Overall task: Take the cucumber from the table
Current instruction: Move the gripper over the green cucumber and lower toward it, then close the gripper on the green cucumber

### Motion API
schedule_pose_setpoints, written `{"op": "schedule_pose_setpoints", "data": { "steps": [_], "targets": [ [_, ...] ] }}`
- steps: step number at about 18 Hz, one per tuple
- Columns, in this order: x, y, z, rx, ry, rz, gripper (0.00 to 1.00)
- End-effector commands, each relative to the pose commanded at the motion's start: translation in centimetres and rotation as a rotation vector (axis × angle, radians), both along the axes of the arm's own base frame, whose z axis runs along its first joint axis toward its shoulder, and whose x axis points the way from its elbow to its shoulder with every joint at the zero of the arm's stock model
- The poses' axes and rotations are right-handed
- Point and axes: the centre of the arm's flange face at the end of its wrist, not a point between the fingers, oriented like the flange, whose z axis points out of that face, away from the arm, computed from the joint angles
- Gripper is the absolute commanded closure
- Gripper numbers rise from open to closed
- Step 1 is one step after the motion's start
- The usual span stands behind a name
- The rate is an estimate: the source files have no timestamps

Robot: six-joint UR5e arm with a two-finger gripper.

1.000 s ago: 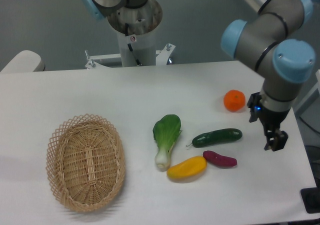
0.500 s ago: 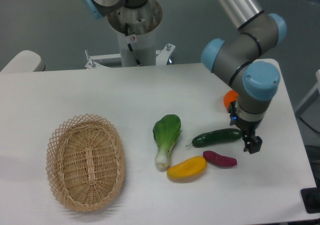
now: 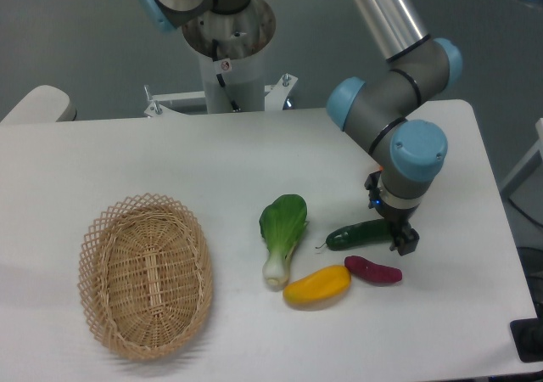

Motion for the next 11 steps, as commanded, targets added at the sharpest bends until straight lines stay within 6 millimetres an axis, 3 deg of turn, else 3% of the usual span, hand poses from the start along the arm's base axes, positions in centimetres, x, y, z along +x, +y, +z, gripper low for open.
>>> {"op": "schedule_pose_setpoints", "data": {
  "steps": [6, 7, 9, 11],
  "targets": [
    [0.13, -0.07, -0.65, 0.007, 0.014, -0.002, 0.02],
    [0.08, -0.06, -0.59, 0.006, 0.016, -0.002, 0.11],
    [-0.2, 0.07, -0.31, 0.006, 0.019, -0.009, 0.64],
    [-0.42, -0.06, -0.06, -0.002, 0.03, -0.014, 0.79]
  ]
}}
